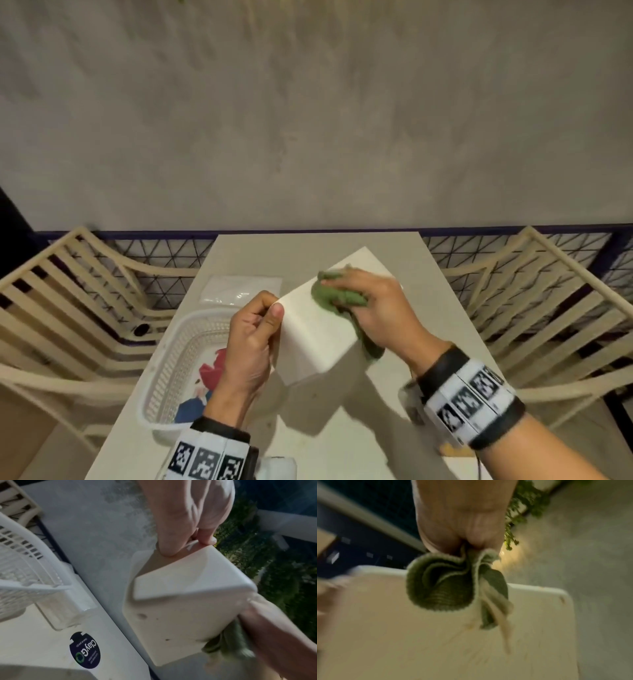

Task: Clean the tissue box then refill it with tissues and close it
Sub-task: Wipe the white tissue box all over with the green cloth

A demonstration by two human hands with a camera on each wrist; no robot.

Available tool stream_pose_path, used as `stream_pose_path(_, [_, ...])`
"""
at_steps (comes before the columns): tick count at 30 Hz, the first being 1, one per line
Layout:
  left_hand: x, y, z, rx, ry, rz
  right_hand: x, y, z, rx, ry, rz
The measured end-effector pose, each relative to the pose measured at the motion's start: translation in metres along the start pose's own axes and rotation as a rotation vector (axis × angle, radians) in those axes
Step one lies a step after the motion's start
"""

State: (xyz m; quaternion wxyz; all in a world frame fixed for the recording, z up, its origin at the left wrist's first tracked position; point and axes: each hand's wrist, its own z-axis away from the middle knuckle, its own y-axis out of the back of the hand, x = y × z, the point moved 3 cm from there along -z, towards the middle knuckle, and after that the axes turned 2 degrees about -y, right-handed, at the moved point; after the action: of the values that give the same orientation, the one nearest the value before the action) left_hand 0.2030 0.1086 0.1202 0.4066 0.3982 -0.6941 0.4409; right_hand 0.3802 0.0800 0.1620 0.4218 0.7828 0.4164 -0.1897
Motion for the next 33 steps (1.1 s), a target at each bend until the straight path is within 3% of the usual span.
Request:
stream_pose_path(2, [0.002, -0.003, 0.000, 0.004, -0.043, -0.023, -0.012, -0.005, -0.013, 0.038, -0.022, 0.019])
stream_pose_path(6, [0.011, 0.011, -0.006, 0.047, -0.068, 0.105, -0.037, -0.019, 0.019, -0.220, 0.264, -0.052])
stream_pose_path(7, [0.012, 0.014, -0.005, 0.045, -0.057, 0.113, -0.025, -0.012, 0.018, -0.220, 0.236, -0.035])
stream_pose_path(9, [0.009, 0.013, -0.002, 0.034, -0.039, 0.080, -0.004, 0.004, 0.001, -0.079, 0.081, 0.003])
stream_pose_path(11, [0.007, 0.008, -0.001, 0.043, -0.030, 0.081, -0.015, -0.002, -0.012, -0.043, 0.058, 0.059])
stream_pose_path(15, [0.013, 0.018, -0.008, 0.093, -0.032, 0.239, -0.043, -0.017, 0.016, -0.317, 0.377, -0.025])
stream_pose_path(19, [0.010, 0.029, -0.007, 0.154, -0.027, 0.237, -0.013, 0.006, 0.003, -0.173, 0.220, 0.017])
stream_pose_path(23, [0.013, 0.022, -0.007, 0.122, -0.026, 0.236, -0.039, -0.023, 0.018, -0.311, 0.383, -0.020])
stream_pose_path(27, [0.018, 0.027, -0.005, 0.138, -0.093, 0.199, -0.007, 0.008, 0.002, -0.114, 0.147, 0.024])
stream_pose_path(31, [0.014, 0.018, -0.002, 0.090, -0.085, 0.200, -0.041, -0.029, 0.014, -0.232, 0.312, -0.006])
stream_pose_path(33, [0.015, 0.014, 0.001, 0.075, -0.100, 0.136, -0.021, -0.014, -0.004, -0.136, 0.162, -0.056])
